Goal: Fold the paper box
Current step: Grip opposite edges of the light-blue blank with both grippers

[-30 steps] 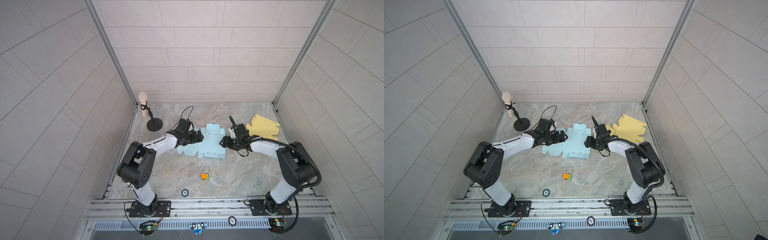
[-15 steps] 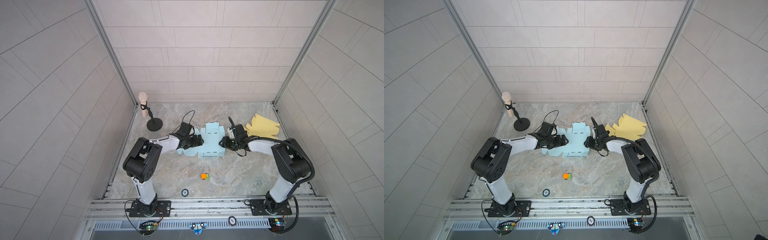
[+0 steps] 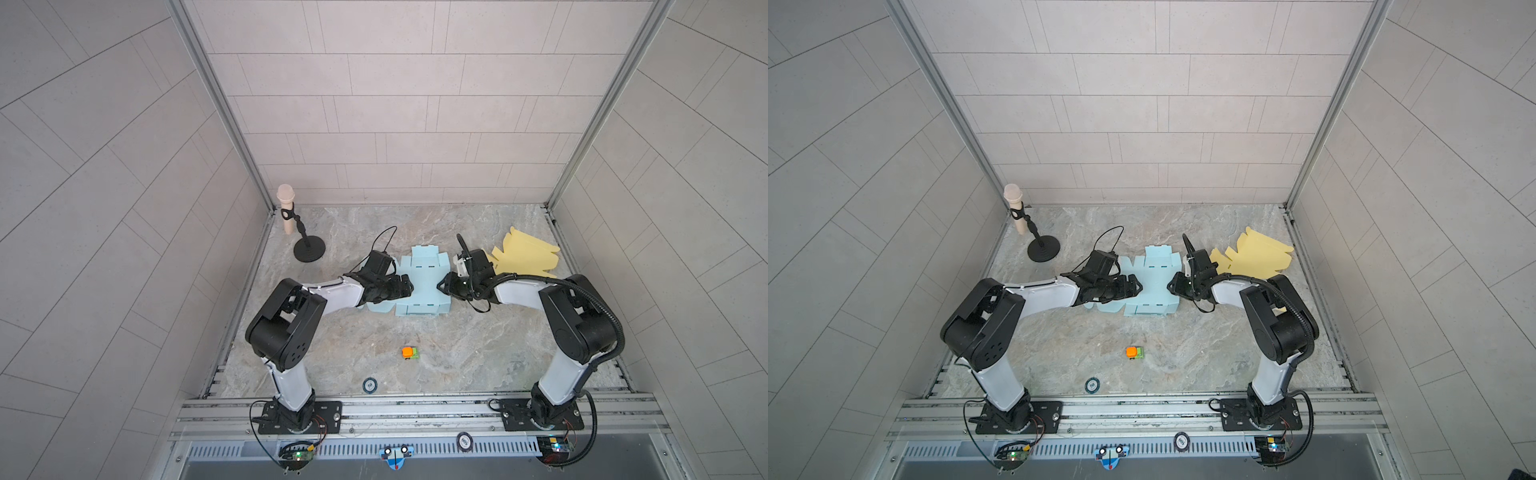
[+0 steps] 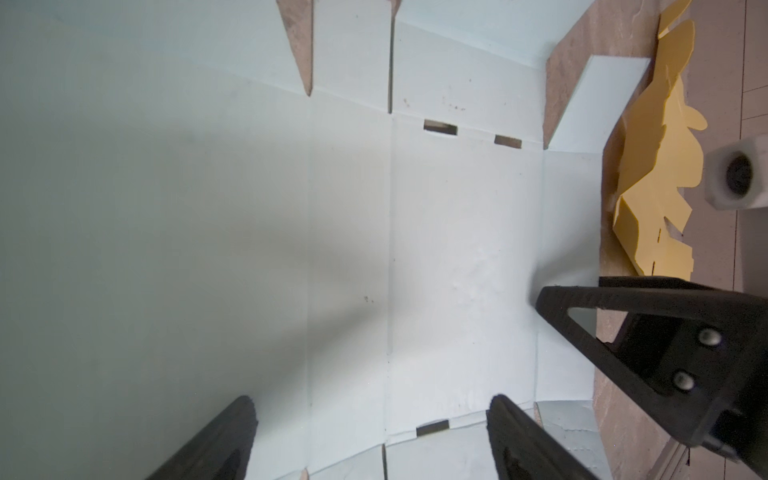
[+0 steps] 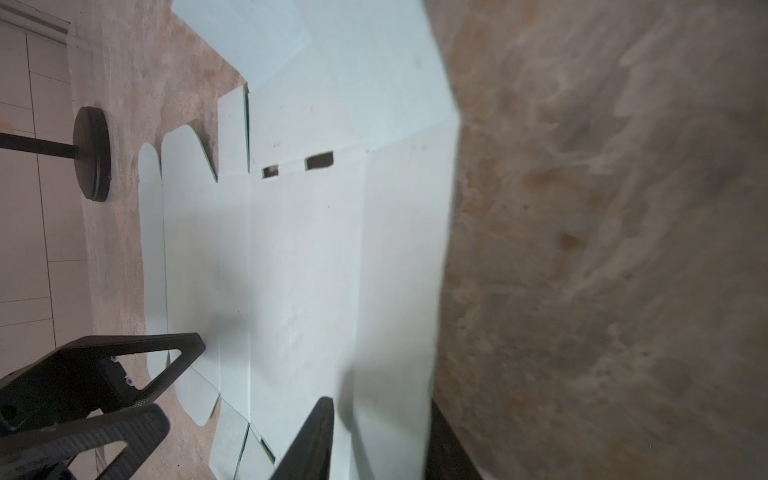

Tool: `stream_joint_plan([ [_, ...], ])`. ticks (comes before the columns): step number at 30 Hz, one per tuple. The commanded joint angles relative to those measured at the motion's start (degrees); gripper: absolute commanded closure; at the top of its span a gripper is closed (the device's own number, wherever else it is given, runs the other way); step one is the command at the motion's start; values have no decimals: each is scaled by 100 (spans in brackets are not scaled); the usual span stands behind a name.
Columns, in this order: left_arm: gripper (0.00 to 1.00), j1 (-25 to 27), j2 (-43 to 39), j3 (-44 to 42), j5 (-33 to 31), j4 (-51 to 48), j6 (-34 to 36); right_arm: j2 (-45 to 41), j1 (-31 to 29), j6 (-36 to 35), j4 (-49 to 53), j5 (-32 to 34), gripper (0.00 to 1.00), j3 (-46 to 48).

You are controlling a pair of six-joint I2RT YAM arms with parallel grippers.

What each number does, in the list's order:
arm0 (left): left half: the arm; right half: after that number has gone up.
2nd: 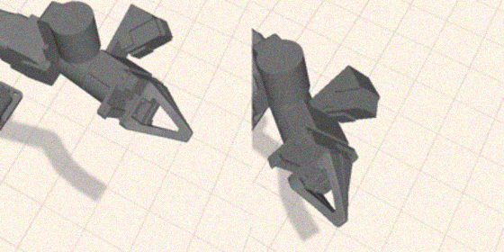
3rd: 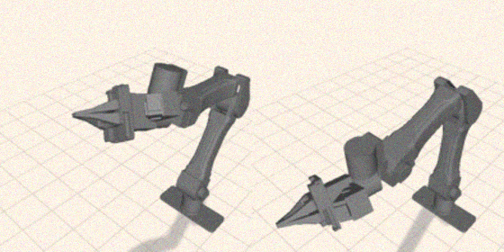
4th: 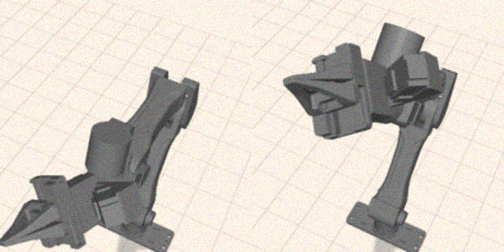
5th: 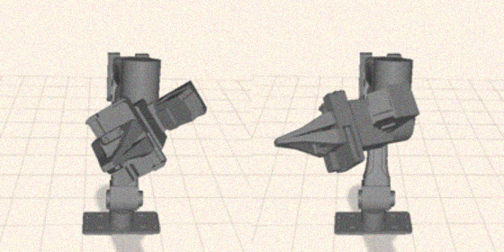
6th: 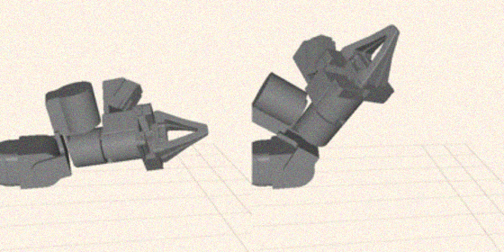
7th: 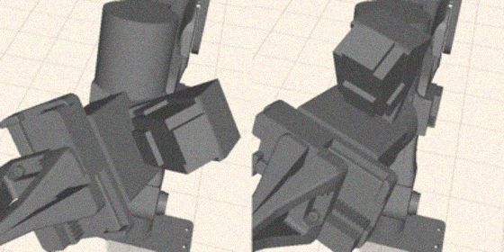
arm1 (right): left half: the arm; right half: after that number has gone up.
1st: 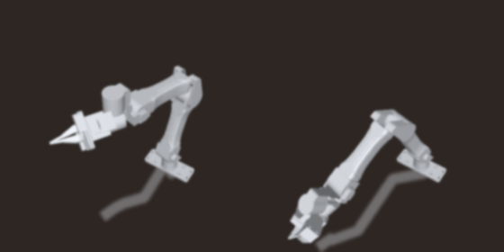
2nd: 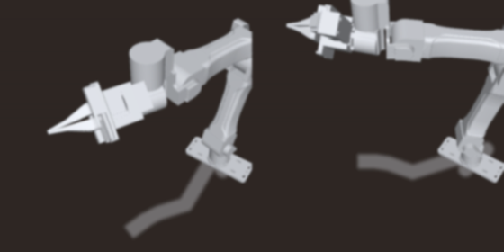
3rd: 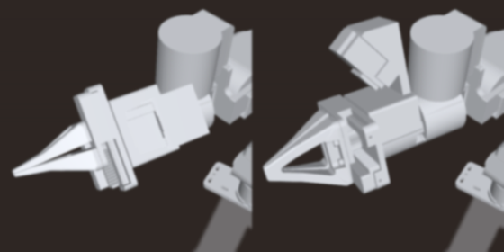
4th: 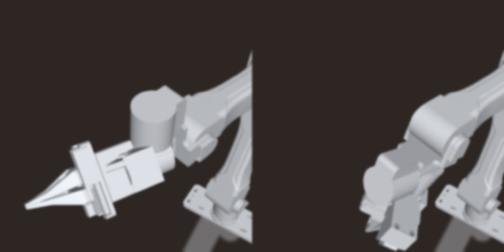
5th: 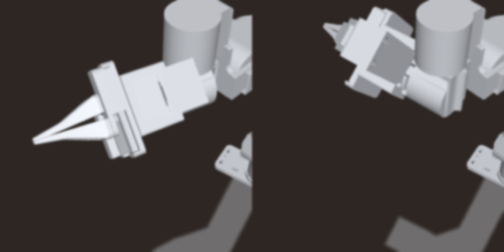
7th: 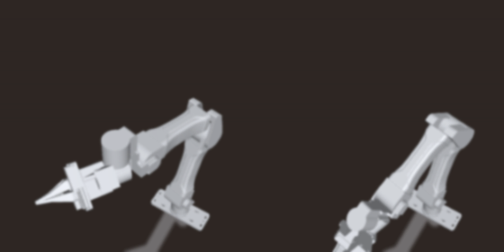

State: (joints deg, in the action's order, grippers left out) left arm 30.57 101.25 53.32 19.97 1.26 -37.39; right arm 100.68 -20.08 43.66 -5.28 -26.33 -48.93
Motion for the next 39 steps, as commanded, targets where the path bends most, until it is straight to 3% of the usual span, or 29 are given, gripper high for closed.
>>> stream_joint_plan([
  [1,9,28,18,-148,-28,-310,-45,-194,21,136,-132,60,64,163],
  [17,8,28,62,-151,16,-266,-25,-234,83,737,-1082,-235,75,670],
  [27,9,34,79,-142,16,-266,-31,-462,118,609,-897,-97,74,699],
  [39,8,28,97,-120,27,-288,-23,-498,128,596,-863,-88,85,684],
])
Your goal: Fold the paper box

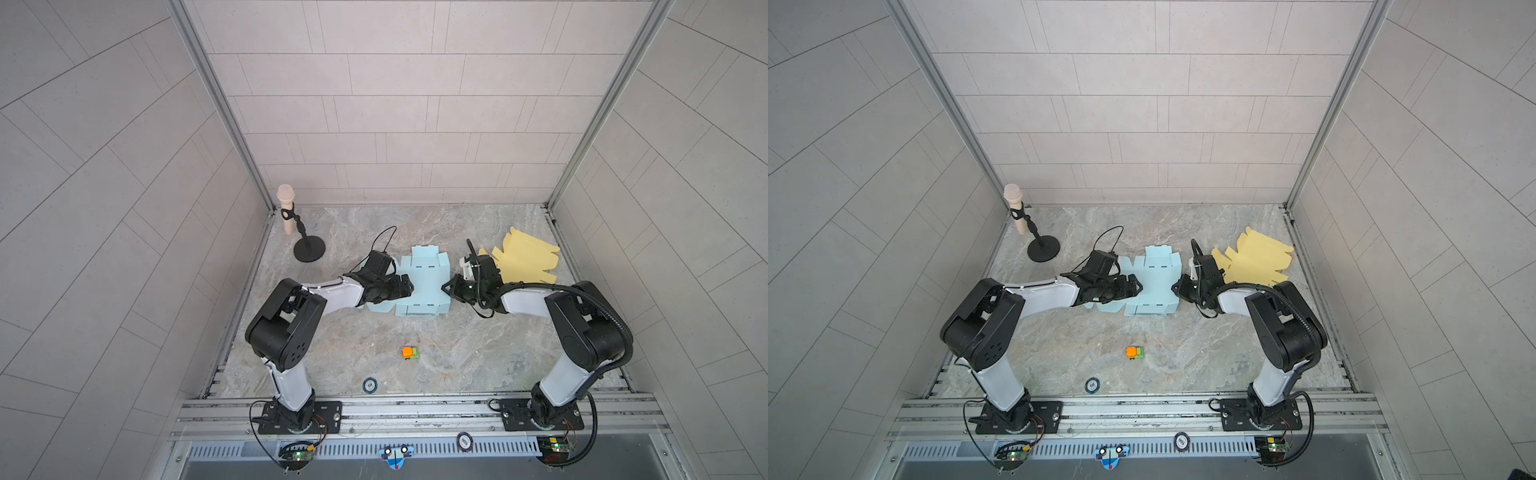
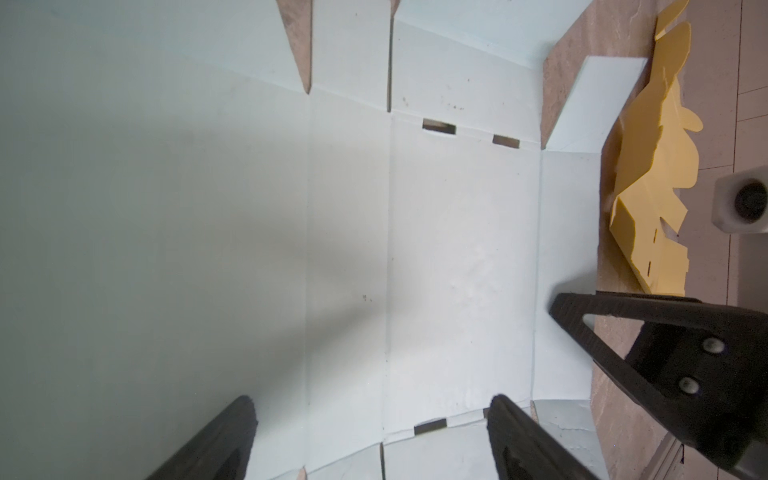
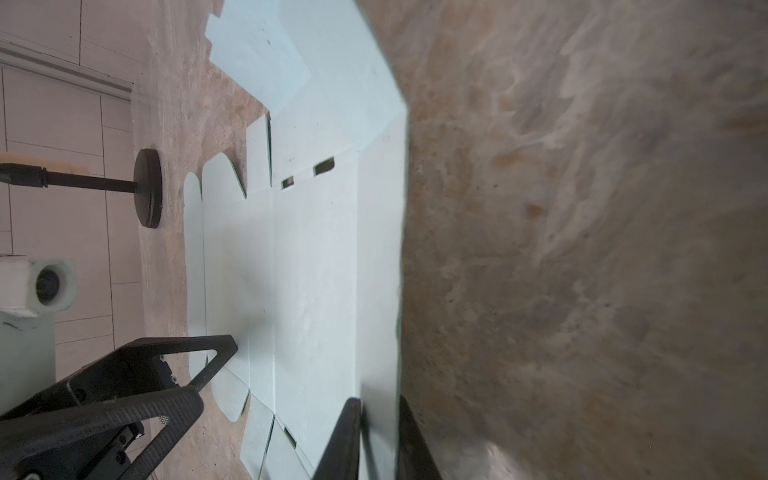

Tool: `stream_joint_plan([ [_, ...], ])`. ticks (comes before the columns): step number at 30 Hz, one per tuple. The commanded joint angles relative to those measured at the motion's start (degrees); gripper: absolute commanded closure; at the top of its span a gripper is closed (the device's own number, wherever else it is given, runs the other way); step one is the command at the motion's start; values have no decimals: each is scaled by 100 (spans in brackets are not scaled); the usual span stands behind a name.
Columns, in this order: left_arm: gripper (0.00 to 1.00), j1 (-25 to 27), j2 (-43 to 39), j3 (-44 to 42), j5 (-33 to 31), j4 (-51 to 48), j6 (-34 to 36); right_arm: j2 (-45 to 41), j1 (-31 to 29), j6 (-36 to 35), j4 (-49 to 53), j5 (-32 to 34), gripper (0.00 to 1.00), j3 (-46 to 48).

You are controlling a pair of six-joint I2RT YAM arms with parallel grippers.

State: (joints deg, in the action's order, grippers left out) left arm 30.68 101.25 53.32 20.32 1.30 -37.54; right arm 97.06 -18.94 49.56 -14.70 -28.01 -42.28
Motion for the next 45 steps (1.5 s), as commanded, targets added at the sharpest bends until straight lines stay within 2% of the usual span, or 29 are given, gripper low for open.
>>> stream_joint_plan([
  [1,8,19,97,-117,-2,-297,-5,-135,18,1,89,79,86,20],
  [8,9,18,-122,-155,7,-262,24,-225,19,-316,571,59,91,-223],
  [14,10,0,-656,-16,-37,-531,159,-624,-4,-1367,1961,268,94,-852],
  [17,14,-103,-885,-28,95,-452,67,-802,-22,-1860,2677,426,94,-1196],
  [20,24,-150,-1181,23,210,-439,102,-933,-68,-2423,3266,410,95,-1538],
  [21,32,-150,-1262,73,247,-486,176,-963,-102,-2572,3424,416,95,-1627],
  [23,55,-150,-1379,252,352,-626,317,-1042,-177,-2856,3695,427,95,-1780],
  [24,62,-153,-1415,356,372,-709,362,-1064,-201,-2952,3772,400,95,-1833],
  [30,88,-116,-1251,1004,430,-833,389,-1355,-392,-3119,3749,379,97,-1885],
  [37,99,0,-794,1855,373,-981,373,-1843,-618,-3200,3556,555,100,-1734],
  [45,100,-16,-169,2681,276,-1129,403,-2260,-721,-3380,3573,585,100,-1603],
])
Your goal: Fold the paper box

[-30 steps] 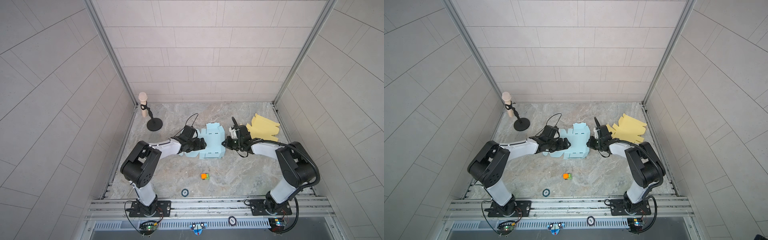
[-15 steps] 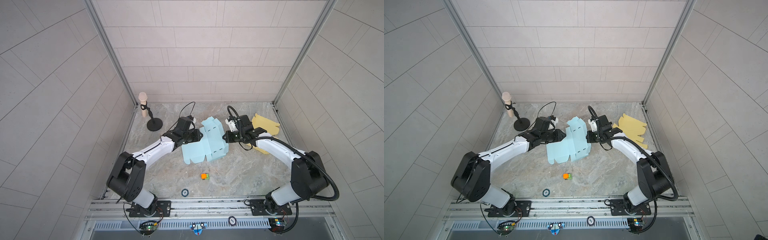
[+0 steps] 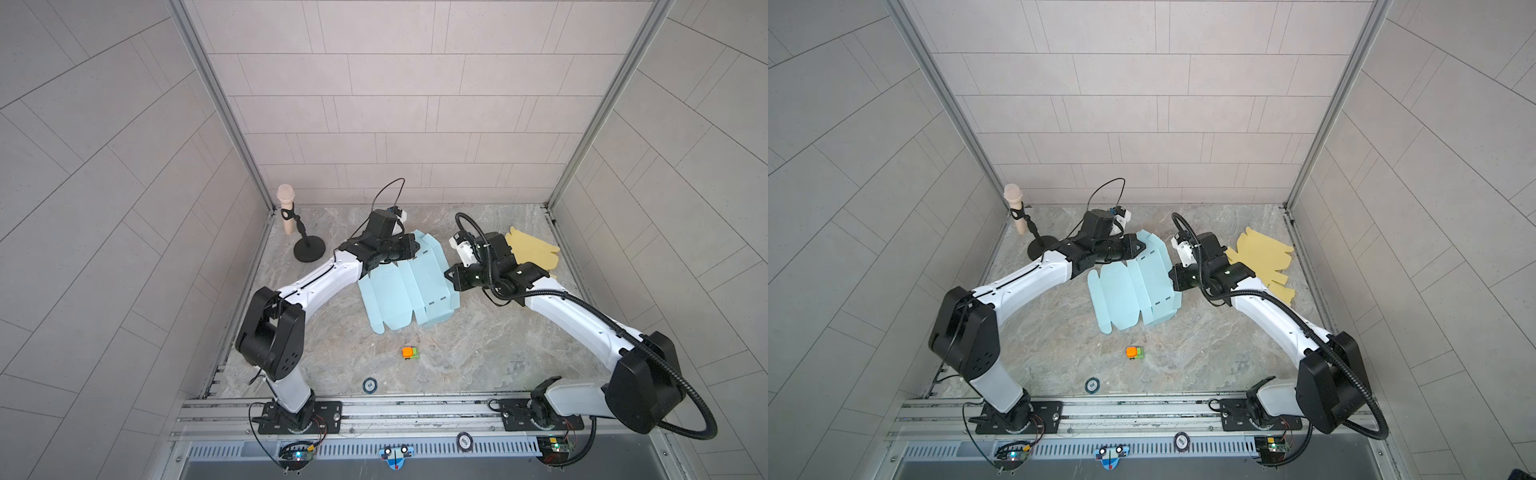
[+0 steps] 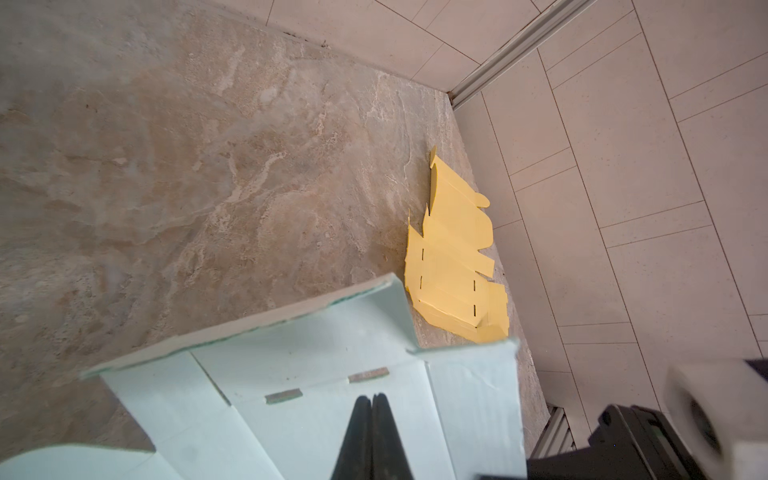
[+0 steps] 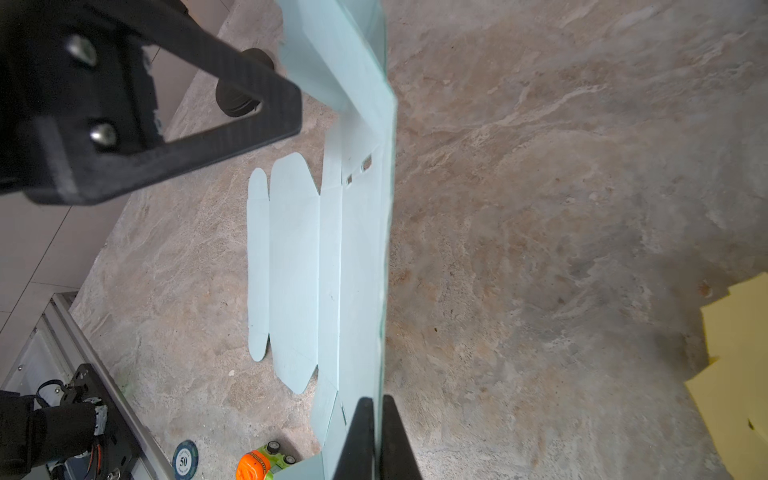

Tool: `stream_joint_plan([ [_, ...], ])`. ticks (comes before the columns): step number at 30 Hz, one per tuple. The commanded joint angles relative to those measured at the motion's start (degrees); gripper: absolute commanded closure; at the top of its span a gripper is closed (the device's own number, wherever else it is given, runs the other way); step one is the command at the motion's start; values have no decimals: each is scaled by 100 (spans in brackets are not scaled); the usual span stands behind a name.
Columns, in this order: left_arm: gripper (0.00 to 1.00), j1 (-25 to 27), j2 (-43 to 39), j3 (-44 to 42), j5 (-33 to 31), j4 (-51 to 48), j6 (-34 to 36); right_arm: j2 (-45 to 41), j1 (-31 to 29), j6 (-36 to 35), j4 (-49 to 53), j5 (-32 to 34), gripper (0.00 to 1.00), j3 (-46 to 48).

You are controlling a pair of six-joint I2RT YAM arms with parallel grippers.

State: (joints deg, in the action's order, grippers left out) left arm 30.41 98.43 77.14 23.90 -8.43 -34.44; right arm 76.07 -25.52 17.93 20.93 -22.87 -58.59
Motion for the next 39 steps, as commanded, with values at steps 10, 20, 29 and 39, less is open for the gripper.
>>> stream_joint_plan([
  [10,100,-79,362,707,-121,-266,146,-318,-113,-281,-34,20,100,173],
  [20,100,18,346,932,-11,-581,465,-326,-155,-246,-84,53,100,191],
  [29,100,164,23,662,136,-810,801,-287,-173,-299,-27,114,100,164],
  [39,100,434,-244,310,71,-817,819,-297,-198,-333,-2,202,100,136],
])
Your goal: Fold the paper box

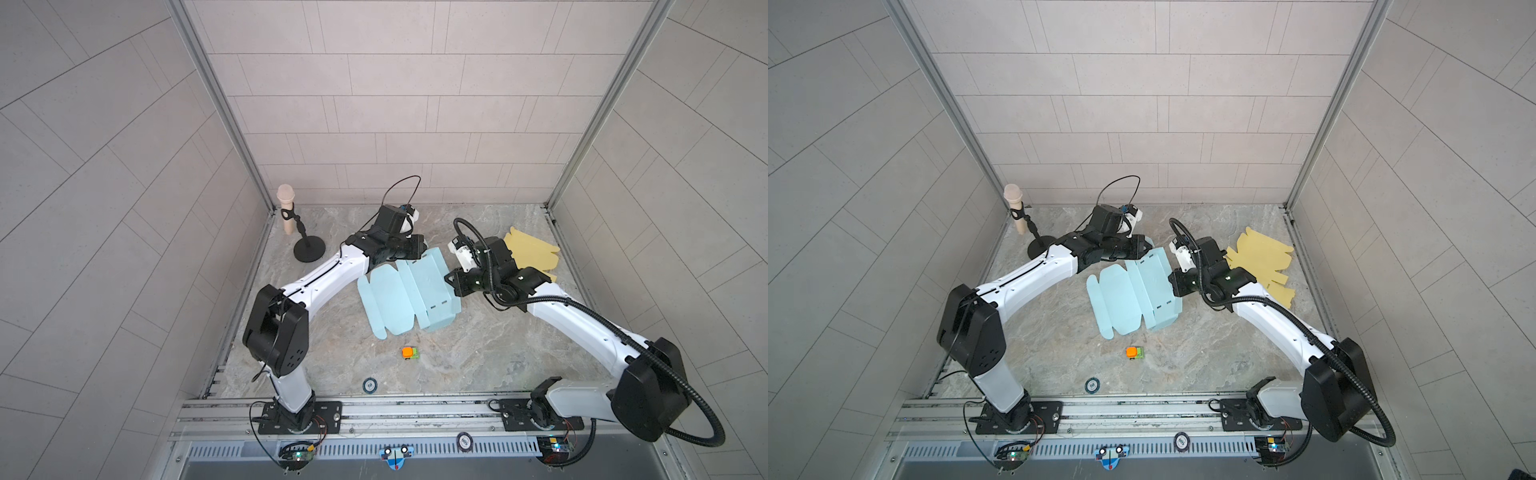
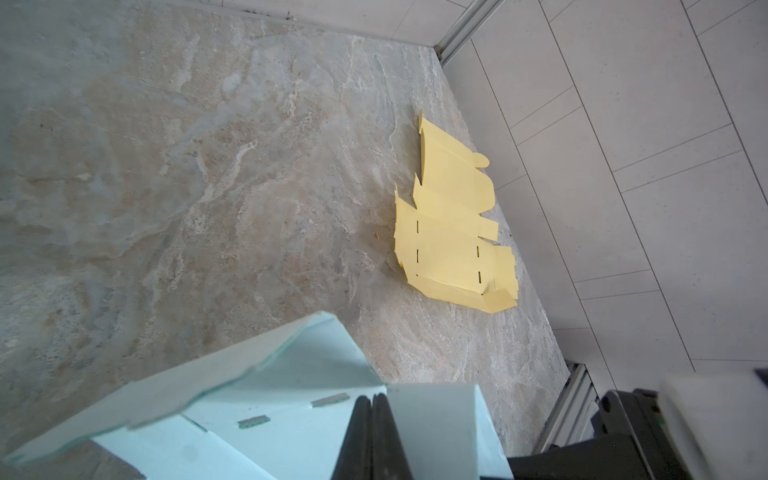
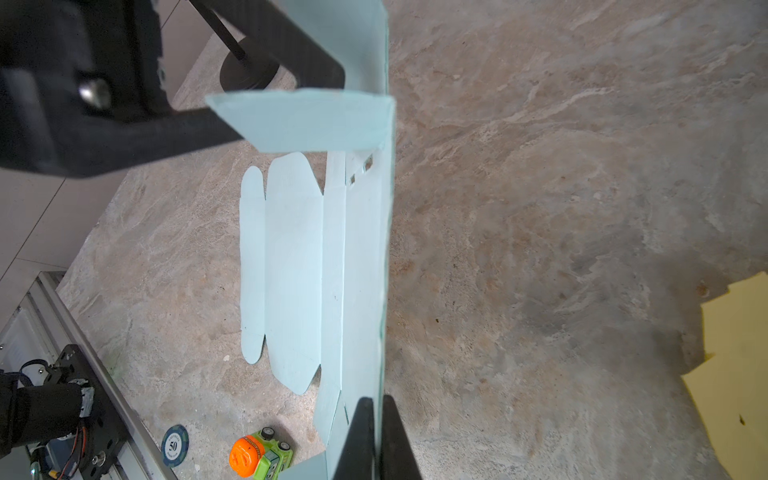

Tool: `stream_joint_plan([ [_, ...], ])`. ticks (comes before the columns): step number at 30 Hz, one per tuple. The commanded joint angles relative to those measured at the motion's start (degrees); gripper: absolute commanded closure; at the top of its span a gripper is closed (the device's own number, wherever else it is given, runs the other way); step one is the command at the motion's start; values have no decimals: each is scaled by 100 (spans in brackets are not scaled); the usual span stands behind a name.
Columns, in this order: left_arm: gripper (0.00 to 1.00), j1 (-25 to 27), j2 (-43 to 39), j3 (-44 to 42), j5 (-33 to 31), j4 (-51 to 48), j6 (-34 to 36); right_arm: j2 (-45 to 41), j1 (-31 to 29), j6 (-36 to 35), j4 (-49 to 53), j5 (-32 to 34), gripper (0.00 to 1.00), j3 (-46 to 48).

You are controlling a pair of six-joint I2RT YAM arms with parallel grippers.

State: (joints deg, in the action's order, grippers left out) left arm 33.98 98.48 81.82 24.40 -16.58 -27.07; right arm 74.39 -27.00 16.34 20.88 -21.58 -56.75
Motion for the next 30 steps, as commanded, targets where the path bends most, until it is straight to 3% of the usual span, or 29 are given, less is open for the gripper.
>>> stream_joint_plan([
  [1,100,106,-275,-220,29,53,48,-118,-59,-198,32,104,100,-56],
  [9,100,80,-348,-521,-3,233,-31,-79,-130,-386,282,392,100,-140],
  [20,100,-1346,-902,-2070,115,1024,-315,-132,-130,-460,355,439,100,-76],
  [30,100,-1605,320,-1363,-46,1190,-209,-195,-130,-525,417,354,100,-172],
])
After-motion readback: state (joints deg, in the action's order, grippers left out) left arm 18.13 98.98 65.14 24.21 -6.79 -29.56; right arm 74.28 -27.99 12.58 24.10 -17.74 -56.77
